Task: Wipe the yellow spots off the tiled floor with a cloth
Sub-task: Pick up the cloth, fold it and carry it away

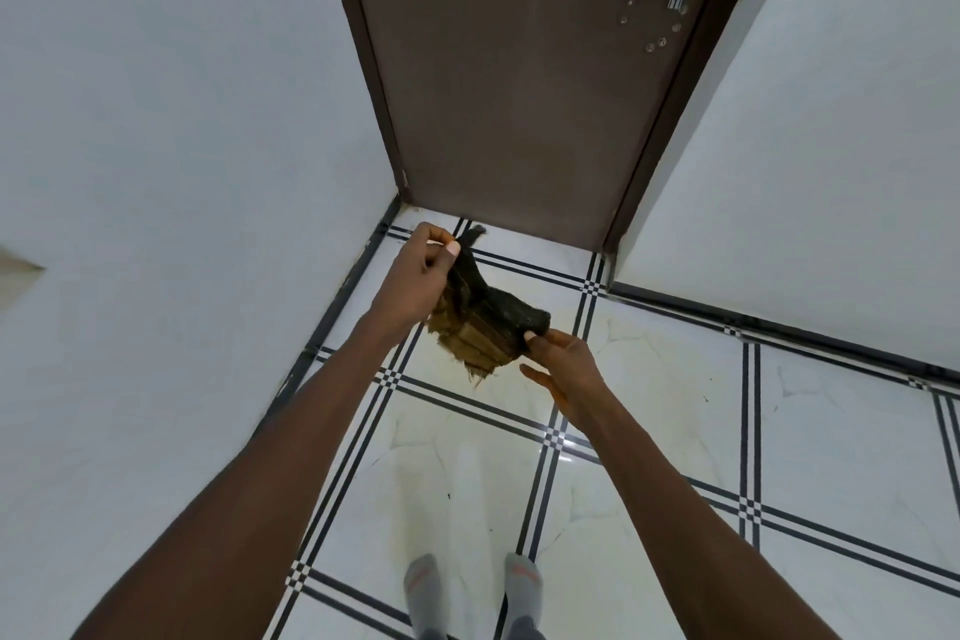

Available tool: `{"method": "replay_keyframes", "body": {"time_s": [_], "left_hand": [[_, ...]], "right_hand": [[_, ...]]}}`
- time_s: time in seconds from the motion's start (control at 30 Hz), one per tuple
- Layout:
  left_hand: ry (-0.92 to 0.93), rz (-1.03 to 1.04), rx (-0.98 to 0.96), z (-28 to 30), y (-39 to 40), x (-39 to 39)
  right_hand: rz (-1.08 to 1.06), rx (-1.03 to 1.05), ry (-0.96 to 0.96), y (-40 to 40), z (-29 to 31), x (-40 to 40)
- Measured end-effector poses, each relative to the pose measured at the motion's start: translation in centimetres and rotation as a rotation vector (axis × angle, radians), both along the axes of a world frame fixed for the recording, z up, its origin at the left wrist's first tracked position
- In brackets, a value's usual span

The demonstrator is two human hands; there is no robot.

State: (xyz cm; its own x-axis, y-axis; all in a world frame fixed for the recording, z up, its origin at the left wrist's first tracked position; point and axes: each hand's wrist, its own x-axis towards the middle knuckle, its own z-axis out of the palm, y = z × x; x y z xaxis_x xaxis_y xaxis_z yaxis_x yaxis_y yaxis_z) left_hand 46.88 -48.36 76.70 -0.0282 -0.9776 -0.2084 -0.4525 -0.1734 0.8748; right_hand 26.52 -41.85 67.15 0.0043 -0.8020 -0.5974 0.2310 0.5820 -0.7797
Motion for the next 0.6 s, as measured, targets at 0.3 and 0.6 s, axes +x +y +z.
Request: {"method": "replay_keyframes", "body": {"time_s": [0.3,0.6], "left_hand": [[-0.158,-0.353,-0.092,6.2,-0.4,-0.6],[-0.084,-0.256,-0.182,11.1,-1.9,1.3]], "right_hand": [[0.424,-0.537,0.487,-4.6,6.3,-1.3],[0.763,-0.487,0.252,-5.7,7.7,0.0]]}}
